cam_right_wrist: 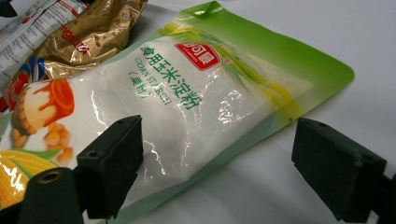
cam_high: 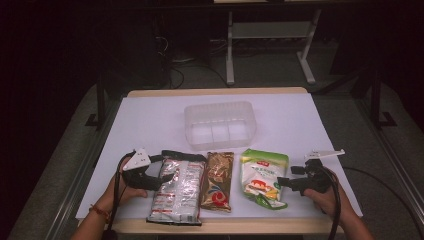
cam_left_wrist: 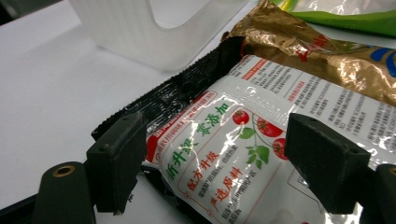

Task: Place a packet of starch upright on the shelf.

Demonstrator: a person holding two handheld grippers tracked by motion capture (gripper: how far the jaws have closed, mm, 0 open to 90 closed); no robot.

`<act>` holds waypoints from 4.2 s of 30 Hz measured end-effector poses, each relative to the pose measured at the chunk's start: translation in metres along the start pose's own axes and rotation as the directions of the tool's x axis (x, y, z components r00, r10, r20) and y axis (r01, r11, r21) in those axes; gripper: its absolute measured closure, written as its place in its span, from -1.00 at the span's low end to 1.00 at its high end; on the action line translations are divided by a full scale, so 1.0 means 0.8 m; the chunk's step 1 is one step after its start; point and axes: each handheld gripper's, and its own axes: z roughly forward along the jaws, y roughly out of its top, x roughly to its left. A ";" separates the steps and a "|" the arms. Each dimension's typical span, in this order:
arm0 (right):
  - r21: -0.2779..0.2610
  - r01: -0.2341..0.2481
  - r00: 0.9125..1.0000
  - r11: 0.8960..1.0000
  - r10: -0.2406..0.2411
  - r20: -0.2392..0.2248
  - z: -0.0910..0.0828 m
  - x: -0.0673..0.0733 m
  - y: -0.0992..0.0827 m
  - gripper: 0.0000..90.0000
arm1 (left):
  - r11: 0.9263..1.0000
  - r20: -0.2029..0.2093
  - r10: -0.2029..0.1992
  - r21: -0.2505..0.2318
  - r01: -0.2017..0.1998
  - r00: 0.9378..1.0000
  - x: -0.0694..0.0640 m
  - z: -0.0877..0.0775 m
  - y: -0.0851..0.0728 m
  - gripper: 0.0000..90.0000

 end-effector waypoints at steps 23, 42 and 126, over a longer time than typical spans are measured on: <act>0.038 -0.092 0.957 0.995 0.099 -0.274 0.045 -0.001 0.017 -0.52 | 0.999 0.323 -0.042 0.043 0.030 0.946 -0.078 0.083 0.085 -0.45; -0.028 0.073 0.961 0.997 -0.078 -0.266 0.045 0.025 0.030 0.80 | 0.998 0.305 0.011 0.049 -0.027 0.952 -0.094 0.098 0.088 -0.45; -0.355 0.536 0.838 0.766 -0.535 0.111 -0.002 0.130 0.138 0.95 | 0.987 0.218 0.002 -0.155 0.032 0.976 0.012 0.139 0.223 0.95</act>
